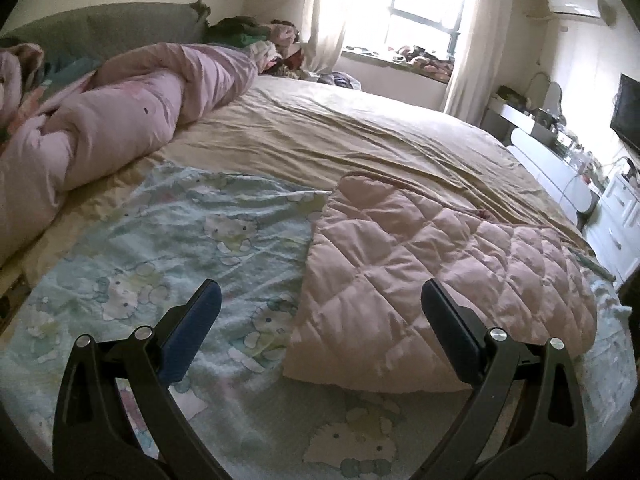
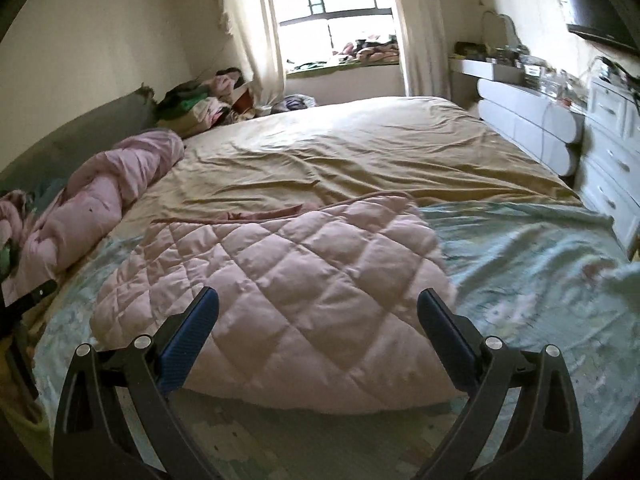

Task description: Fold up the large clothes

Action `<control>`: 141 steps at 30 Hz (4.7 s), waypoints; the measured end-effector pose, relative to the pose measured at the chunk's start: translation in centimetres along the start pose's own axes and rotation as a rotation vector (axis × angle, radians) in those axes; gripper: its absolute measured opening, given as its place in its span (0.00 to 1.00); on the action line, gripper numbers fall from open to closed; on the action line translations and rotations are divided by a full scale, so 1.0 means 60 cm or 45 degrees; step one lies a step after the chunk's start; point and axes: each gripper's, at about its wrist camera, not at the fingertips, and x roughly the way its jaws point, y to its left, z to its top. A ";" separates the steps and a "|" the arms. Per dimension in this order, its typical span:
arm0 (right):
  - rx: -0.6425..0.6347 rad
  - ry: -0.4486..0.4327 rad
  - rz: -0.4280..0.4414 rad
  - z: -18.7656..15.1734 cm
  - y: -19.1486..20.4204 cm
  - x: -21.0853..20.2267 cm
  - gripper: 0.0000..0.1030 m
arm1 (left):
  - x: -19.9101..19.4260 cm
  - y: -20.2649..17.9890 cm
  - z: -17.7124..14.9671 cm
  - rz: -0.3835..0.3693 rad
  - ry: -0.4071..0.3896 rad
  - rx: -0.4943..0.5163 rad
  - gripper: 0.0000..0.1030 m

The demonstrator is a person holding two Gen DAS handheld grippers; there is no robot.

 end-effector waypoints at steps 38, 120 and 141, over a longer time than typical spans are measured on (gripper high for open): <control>0.256 0.248 -0.054 -0.099 -0.168 0.114 0.96 | 0.103 -0.055 -0.108 0.082 0.247 0.168 0.91; 0.029 0.158 0.361 0.019 0.042 0.062 0.28 | 0.044 0.003 0.020 -0.510 0.022 -0.241 0.33; 0.184 0.165 0.398 -0.142 -0.050 -0.058 0.28 | -0.081 0.010 -0.119 -0.366 0.021 -0.136 0.33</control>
